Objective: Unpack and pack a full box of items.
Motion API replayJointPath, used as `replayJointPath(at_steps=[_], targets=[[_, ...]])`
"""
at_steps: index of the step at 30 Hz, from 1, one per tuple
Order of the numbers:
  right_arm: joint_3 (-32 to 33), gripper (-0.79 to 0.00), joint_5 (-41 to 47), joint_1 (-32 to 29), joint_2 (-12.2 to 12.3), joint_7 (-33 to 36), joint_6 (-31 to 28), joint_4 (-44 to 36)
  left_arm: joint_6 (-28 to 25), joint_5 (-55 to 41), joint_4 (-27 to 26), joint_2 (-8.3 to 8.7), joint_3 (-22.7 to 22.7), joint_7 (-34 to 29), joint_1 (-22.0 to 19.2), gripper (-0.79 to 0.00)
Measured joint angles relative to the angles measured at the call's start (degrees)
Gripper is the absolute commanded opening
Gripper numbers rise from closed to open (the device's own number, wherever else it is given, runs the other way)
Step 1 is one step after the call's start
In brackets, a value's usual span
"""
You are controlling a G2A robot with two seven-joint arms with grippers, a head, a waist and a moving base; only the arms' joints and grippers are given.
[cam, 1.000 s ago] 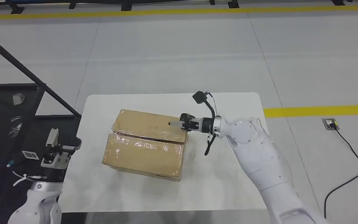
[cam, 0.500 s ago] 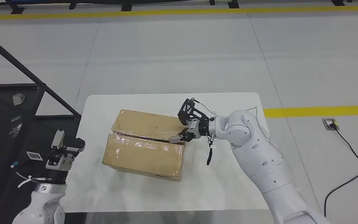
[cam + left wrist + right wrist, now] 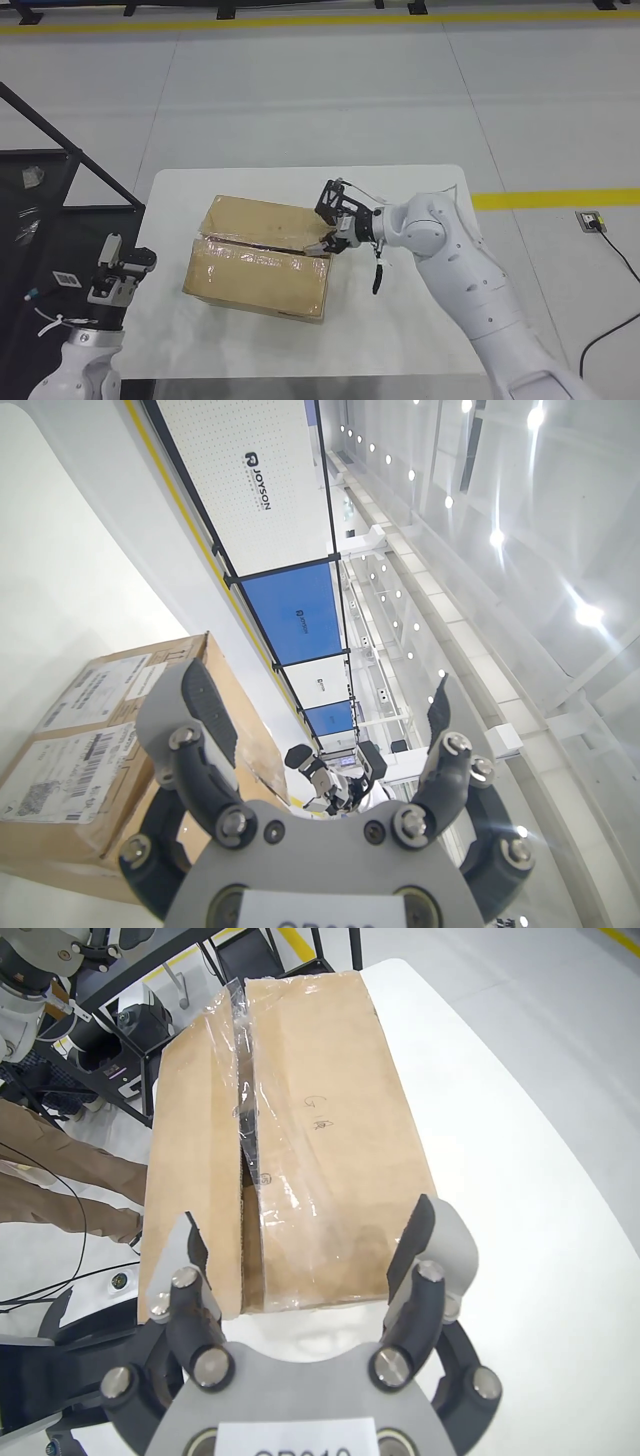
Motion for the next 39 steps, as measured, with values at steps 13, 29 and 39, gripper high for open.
replayJointPath(at_steps=[13, 29, 39], targets=[[-5.02, -0.329, 8.23, 5.9, -1.21, 1.98, -4.08, 9.68, 0.07, -0.8, 0.59, 0.16, -0.41, -0.43, -0.3, 0.0], [-7.76, -0.785, 9.48, 6.93, -1.0, 1.59, -2.5, 8.9, -0.21, -0.82, 0.5, 0.31, -0.34, -0.88, -0.23, 0.0], [-6.97, -0.785, 8.29, 4.03, 0.36, 1.32, 1.04, 0.13, -0.12, -0.84, 0.55, 0.41, 0.09, -1.58, -0.31, 0.0]])
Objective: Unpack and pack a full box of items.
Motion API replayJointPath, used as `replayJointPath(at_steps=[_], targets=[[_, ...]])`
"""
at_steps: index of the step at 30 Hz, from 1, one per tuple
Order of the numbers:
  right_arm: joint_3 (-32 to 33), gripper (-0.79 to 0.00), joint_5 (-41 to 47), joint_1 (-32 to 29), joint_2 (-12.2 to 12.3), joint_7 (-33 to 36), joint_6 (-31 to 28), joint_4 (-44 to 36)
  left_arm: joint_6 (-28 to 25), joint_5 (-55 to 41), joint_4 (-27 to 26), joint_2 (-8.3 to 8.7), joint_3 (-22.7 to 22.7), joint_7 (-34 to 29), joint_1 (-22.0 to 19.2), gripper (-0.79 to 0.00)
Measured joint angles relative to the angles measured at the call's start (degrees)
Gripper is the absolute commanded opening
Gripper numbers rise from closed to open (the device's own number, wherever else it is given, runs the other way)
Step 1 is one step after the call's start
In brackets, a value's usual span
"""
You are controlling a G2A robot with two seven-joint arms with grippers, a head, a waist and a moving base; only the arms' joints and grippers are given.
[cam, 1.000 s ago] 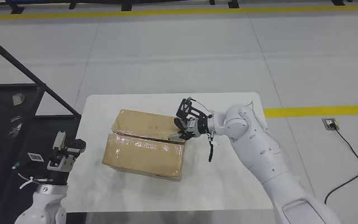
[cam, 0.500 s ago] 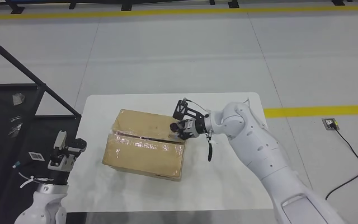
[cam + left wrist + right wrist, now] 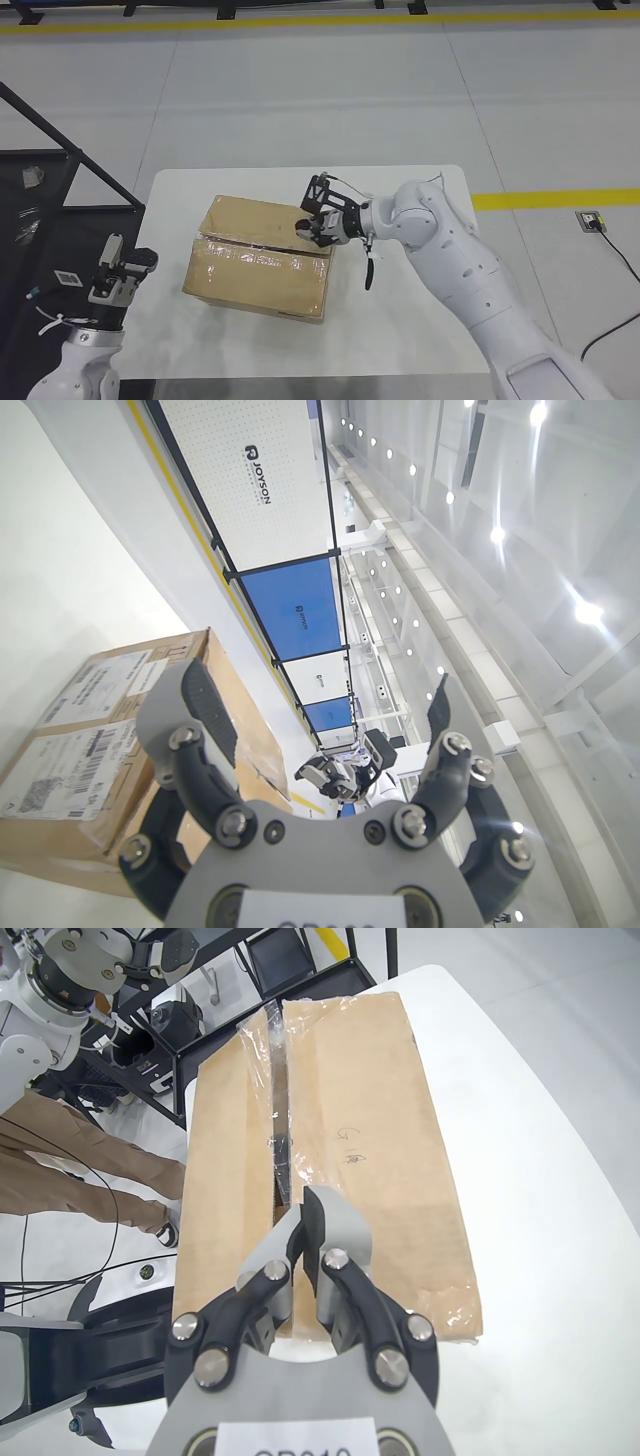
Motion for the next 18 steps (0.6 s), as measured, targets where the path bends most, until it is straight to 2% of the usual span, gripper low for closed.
replayJointPath(at_steps=[2, 3, 5, 6, 7, 8, 9, 15, 18], targets=[[0.43, -0.785, -0.4, -1.19, 0.43, 0.16, 1.0, -2.45, 0.0, -0.08, 0.07, 0.02, 0.09, -0.19, -0.06, 0.0], [0.69, -0.739, -0.4, -1.76, 0.62, 0.08, 1.36, -3.51, 0.02, -0.14, 0.11, 0.03, 0.14, -0.26, -0.09, 0.0], [1.63, -0.776, 0.78, -3.38, 1.04, -0.96, 2.04, -5.36, 0.13, -0.28, 0.21, 0.05, 0.33, -0.53, -0.16, 0.0], [2.1, -0.757, 1.94, -4.11, 1.17, -1.51, 2.77, -5.68, 0.24, -0.35, 0.3, 0.06, 0.47, -0.71, -0.21, 0.0], [2.38, -0.671, 3.66, -4.82, 1.24, -1.44, 4.37, -5.74, 0.64, -0.56, 0.5, 0.07, 0.76, -1.13, -0.34, 0.0], [2.39, -0.397, 5.25, -5.16, 1.18, -0.81, 6.06, -5.57, 1.16, -0.89, 0.72, 0.09, 1.03, -1.59, -0.55, 0.0], [2.35, 0.0, 7.26, -5.4, 1.06, -0.11, 7.83, -5.29, 1.73, -1.22, 0.99, 0.12, 1.27, -2.0, -0.91, 0.0], [2.81, 0.0, 21.83, -6.34, 0.47, 1.57, 12.86, -2.58, 3.02, 1.8, 6.5, 0.13, 3.96, 0.62, -6.29, 0.0], [2.91, 0.0, 22.91, -6.42, 0.46, 1.49, 13.16, -2.47, 4.18, 1.68, 10.78, 0.19, 4.38, 1.67, -9.63, 0.0]])
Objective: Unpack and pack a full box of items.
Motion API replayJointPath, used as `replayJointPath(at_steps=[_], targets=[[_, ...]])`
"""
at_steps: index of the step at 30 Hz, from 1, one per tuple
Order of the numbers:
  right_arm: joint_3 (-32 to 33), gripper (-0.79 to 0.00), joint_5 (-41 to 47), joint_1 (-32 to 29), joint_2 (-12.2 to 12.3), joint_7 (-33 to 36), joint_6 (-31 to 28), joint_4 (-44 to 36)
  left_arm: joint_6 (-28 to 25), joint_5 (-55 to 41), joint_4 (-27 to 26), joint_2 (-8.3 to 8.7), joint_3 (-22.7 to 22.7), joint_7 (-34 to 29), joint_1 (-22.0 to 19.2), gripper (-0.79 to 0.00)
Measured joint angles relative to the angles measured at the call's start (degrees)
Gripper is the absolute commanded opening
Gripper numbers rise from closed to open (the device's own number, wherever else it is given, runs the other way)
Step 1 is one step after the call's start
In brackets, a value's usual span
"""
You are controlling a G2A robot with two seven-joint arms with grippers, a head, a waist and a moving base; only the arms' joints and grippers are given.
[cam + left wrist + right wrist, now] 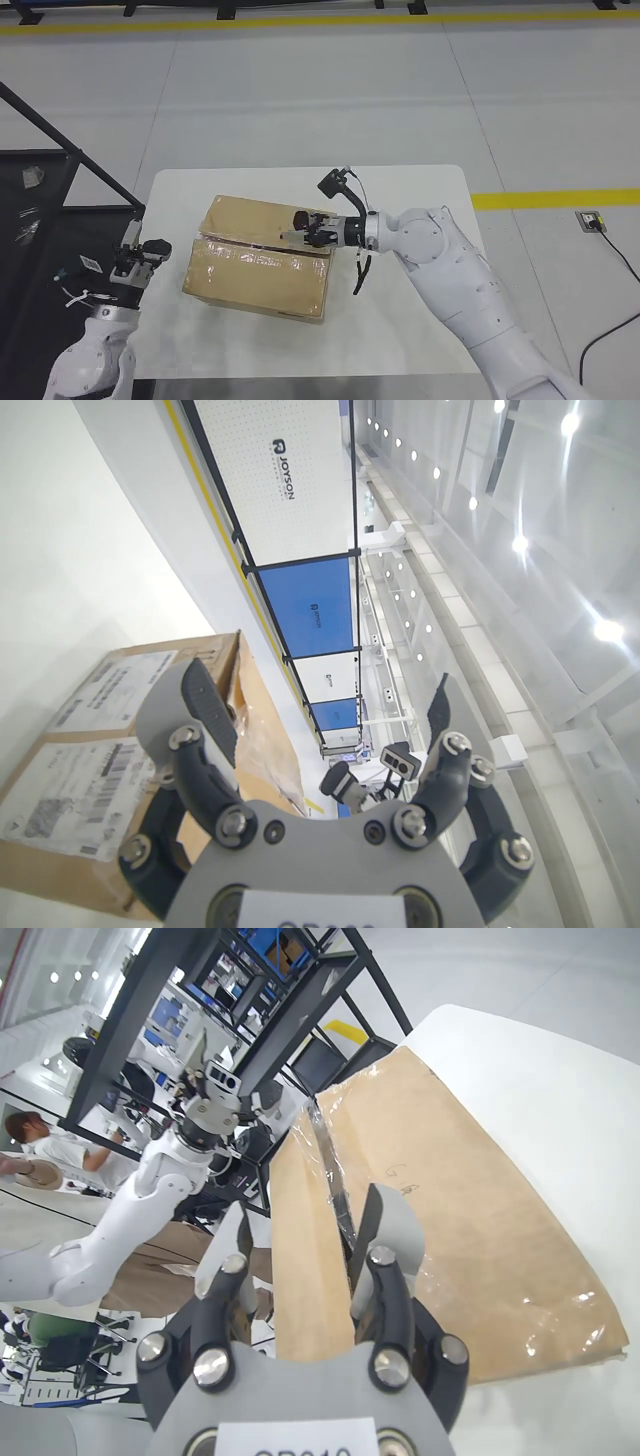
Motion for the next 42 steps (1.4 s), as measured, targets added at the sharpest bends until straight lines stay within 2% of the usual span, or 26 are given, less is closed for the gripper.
replayJointPath(at_steps=[3, 6, 10, 14, 22, 25, 29, 35, 42], targets=[[-0.02, 0.0, -0.6, 0.02, 0.01, 0.0, -0.09, -0.03, 2.21, -0.97, 4.35, 0.28, -0.04, -2.48, -2.53, 0.0], [0.1, 0.0, -0.36, -0.3, -0.01, -0.45, 0.37, -0.06, 4.21, 0.33, 7.71, 0.85, 0.24, -8.43, -3.97, 0.0], [0.03, 0.0, 3.56, -2.34, -0.59, -4.72, 7.77, -2.72, 3.83, 0.71, 9.8, 1.26, 1.0, -14.48, -4.02, 0.0], [0.8, 0.0, 12.3, -3.01, -1.04, -5.12, 10.82, -2.59, 4.38, -0.96, 10.05, 1.44, 1.38, -17.66, -3.63, 0.0], [0.29, 0.0, 11.19, -3.5, -1.05, -5.21, 11.22, -3.09, 3.35, -2.8, 8.24, 1.41, 2.86, -18.56, -1.06, 0.0], [-1.14, 0.0, 12.62, -3.64, -1.48, -3.12, 16.55, -3.08, 2.98, -3.34, 6.95, 1.46, 3.2, -19.5, 0.35, 0.0], [-2.13, 0.0, 18.88, -1.37, -2.4, 1.88, 22.49, 1.48, 1.52, -3.14, 5.48, 1.58, 2.87, -19.32, 2.37, 0.0], [-3.37, 0.0, 25.88, 1.51, -3.84, 6.39, 20.63, 9.72, 2.03, -5.28, 5.45, 1.79, 1.21, -17.92, 3.26, 0.0], [-5.66, 0.0, 29.38, 4.06, -5.99, 5.87, 17.06, 16.86, 4.93, -7.49, 6.9, 1.93, 2.42, -19.75, 2.19, 0.0]])
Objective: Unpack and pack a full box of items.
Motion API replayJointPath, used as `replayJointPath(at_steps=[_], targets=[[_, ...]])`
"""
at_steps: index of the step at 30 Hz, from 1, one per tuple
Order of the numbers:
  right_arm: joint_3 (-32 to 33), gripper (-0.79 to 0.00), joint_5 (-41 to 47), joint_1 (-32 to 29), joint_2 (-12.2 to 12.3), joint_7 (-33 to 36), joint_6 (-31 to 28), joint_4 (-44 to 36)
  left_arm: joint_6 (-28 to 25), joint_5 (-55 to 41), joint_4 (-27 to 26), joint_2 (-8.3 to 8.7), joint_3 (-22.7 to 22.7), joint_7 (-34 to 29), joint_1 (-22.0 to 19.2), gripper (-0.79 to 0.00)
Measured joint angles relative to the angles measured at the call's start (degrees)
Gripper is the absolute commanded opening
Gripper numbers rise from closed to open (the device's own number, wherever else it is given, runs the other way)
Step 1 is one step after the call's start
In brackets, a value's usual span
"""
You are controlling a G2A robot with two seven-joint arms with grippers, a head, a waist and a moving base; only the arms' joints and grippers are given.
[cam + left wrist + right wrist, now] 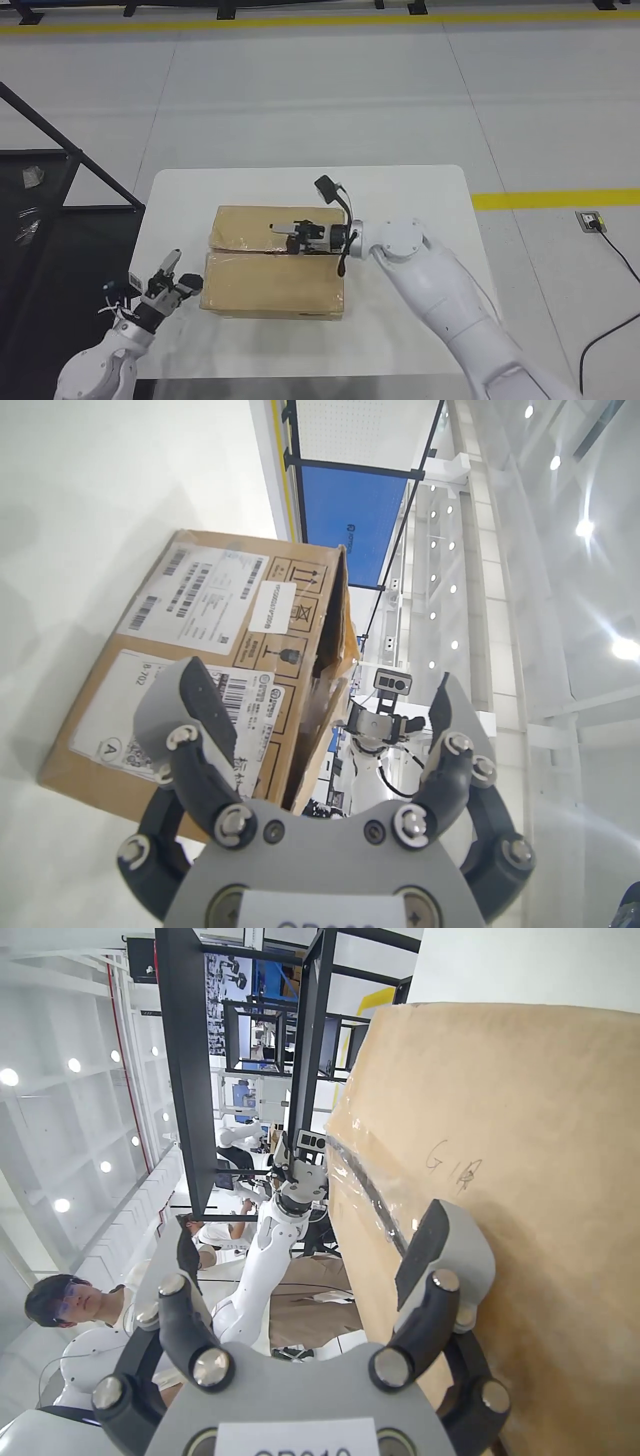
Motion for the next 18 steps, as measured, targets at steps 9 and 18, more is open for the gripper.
replayJointPath(at_steps=[9, 18], targets=[[-2.87, 0.0, 5.26, 2.64, -3.69, -1.62, -0.84, 7.86, -0.96, 0.76, -0.93, -0.22, 3.32, 1.09, 0.49, 0.0], [-5.99, 0.0, 7.47, 5.4, -7.79, -0.73, -1.86, 13.68, -1.28, 0.37, -1.41, -0.39, 5.69, 1.93, 1.05, 0.0]])
